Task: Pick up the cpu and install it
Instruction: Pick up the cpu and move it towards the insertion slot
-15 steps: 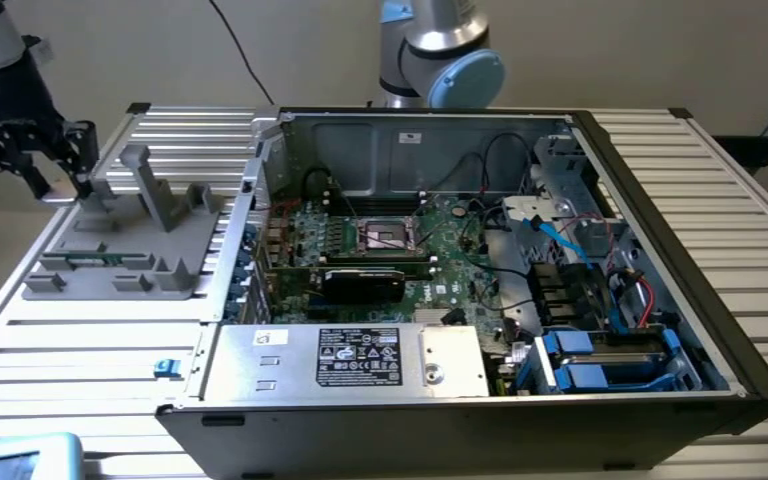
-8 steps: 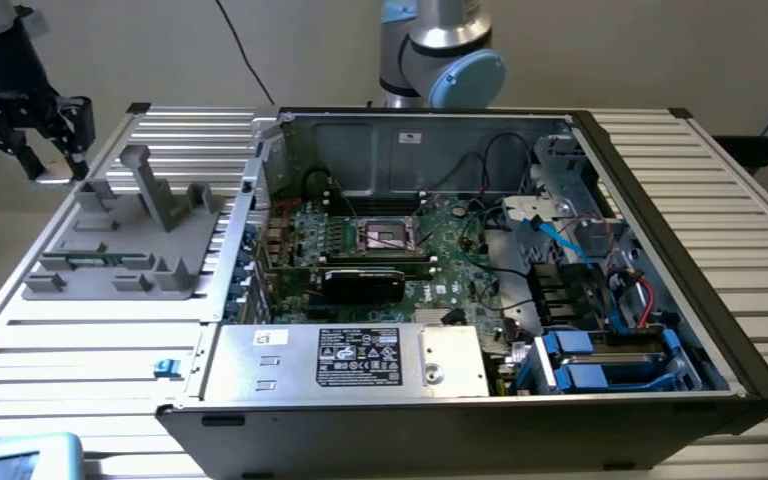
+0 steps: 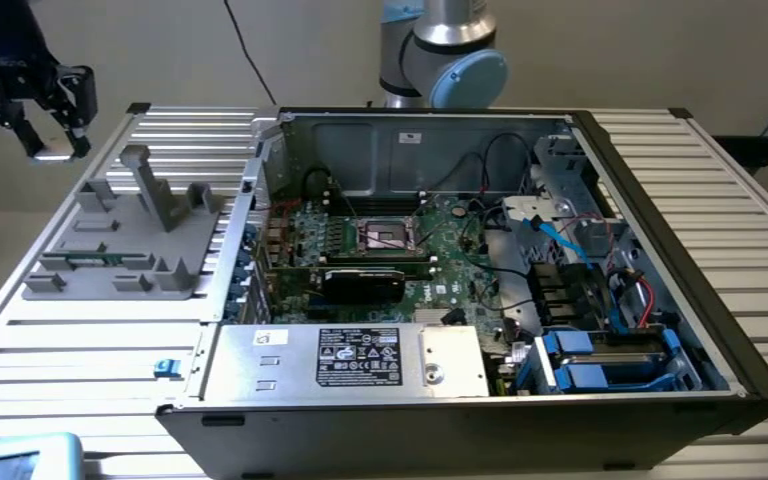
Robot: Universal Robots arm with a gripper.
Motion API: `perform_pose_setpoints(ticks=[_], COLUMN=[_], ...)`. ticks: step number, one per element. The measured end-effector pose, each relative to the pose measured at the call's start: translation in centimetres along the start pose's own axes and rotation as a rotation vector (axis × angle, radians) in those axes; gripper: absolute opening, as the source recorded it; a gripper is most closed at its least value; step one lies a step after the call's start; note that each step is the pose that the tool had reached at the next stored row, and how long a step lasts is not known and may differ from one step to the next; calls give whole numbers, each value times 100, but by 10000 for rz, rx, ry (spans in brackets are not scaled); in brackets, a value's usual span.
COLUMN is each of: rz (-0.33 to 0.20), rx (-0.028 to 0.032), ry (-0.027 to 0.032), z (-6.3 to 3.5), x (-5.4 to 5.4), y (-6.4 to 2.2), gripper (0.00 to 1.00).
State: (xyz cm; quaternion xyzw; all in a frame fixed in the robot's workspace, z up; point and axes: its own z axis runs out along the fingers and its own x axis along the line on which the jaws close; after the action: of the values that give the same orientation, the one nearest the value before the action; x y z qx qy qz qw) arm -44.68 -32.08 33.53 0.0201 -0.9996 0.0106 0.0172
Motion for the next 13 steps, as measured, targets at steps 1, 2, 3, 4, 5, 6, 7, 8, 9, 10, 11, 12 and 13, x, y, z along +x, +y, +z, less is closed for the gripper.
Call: perform_pose_setpoints(ticks=[1,2,3,4,5,6,7,8,9,10,11,12,13], rz=[0,0,-1,0,0,0,0,-1,-1,-2,-2,-3,-4], rx=[0,0,-1,0,-2,-2,-2,-4,-5,-5,-6,-7,-7], ry=[4,6,8,13,16,23,35,44,58,78,100,119,133], z=[-46,-92,-137,-184,-229,-275,-324,-362,-392,-412,-427,-439,-449], x=[-30,-61,-92,-122,-154,-186,-224,-259,-293,-326,-358,-394,-433], y=[-6,-12,-18,-23,-28,-33,-38,-41,-44,-46,-48,-50,-52], gripper=[56,56,56,56,56,56,56,56,56,56,56,56,56])
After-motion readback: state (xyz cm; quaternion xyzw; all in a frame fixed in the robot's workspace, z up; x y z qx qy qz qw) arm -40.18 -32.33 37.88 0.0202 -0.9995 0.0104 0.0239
